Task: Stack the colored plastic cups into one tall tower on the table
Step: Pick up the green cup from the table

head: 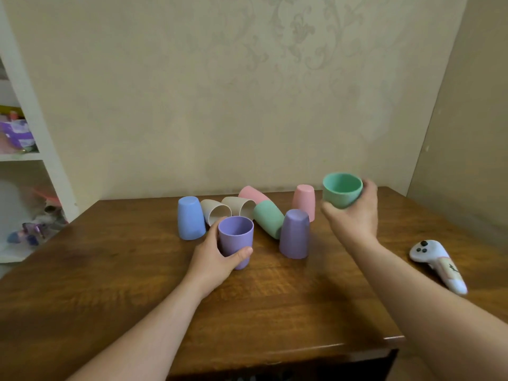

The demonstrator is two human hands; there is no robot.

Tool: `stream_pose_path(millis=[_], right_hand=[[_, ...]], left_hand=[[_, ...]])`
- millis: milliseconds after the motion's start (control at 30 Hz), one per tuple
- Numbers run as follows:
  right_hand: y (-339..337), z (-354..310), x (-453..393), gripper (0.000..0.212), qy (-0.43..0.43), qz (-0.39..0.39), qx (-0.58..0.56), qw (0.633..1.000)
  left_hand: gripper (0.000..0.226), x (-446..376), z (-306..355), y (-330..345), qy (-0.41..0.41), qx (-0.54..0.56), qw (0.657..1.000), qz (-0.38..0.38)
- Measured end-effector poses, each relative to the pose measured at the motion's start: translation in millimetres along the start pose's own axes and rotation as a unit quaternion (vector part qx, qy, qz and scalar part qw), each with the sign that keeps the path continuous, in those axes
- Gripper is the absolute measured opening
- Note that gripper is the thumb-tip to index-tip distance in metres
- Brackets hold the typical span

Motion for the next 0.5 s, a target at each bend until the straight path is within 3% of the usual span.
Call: stream_pose_path(millis=[100,267,500], right_hand=[[24.2,-60.2,19.6,0.102,-0.097,-0.059,-0.016,0.993],[106.2,-97.3,71.3,0.098,-0.087,-0.255,-0.088,0.959],[152.4,-80.6,106.9,0.087,-0.118,-0.314,0.008,0.942]], left_hand=[[0.082,2.0,0.1,-1.2,0.001,0.001,1.0,0.003],[0.078,3.3,0.4,-2.5,-0.02,0.012,1.0,-0.005],[0.08,5.4,-2.8,-5.6,-0.048,0.026,0.998,0.008]])
Point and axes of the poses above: each hand's wrist, its own x-axis away from the middle knuckle, its own y-axis out of the palm, z = x × y, the point moved 7 cm from there along -x, towards the middle knuckle, and after that the axes turned 3 degrees about z, right-handed, at the moved point
